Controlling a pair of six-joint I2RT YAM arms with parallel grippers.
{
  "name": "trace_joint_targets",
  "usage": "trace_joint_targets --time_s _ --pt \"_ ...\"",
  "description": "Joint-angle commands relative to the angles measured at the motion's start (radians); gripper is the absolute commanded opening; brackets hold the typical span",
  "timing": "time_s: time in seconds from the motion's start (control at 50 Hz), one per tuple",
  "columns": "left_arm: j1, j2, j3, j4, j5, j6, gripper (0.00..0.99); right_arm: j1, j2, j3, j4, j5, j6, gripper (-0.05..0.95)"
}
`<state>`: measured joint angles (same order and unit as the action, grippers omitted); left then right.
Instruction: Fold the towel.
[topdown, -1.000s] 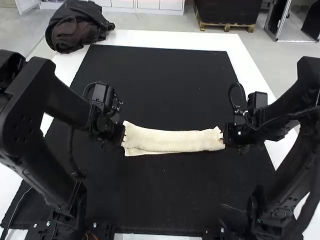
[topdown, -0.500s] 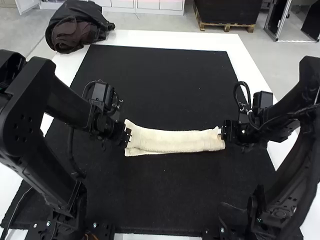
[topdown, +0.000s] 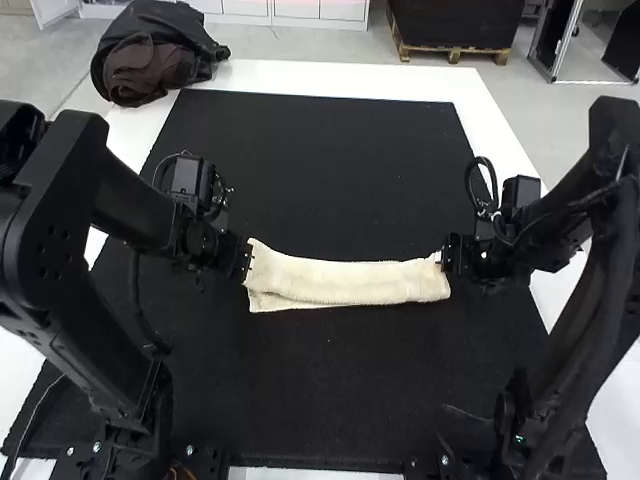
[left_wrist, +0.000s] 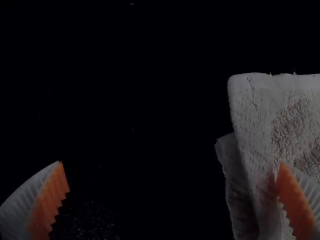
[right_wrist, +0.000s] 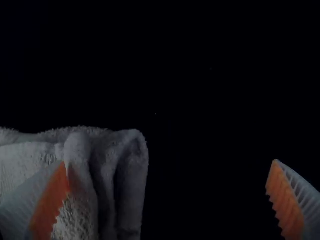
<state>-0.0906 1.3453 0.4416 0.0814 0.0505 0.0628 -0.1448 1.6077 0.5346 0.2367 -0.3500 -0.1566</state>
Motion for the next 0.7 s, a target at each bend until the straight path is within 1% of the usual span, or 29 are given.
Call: trace_joint_targets --time_s 0.0,0.16,0.28,0.36,0.68 --pt "0.008 0.003 0.029 0.004 0.017 -0.009 0.969 0.036 0.029 0.028 0.012 0.023 0.011 0.91" --pt "0.009 0.003 0.029 0.008 0.020 -0.011 0.969 0.086 0.067 0.048 0.024 0.036 0.019 0.91" --pt "0.008 0.003 0.031 0.009 0.022 -0.011 0.969 0.105 0.089 0.067 0.036 0.043 0.025 0.91" --pt "0.009 0.003 0.036 0.008 0.020 -0.011 0.969 0.111 0.100 0.076 0.052 0.046 0.035 0.91" --pt "0.009 0.005 0.063 -0.006 0.022 -0.011 0.969 0.125 0.155 0.102 0.050 0.048 0.037 0.91"
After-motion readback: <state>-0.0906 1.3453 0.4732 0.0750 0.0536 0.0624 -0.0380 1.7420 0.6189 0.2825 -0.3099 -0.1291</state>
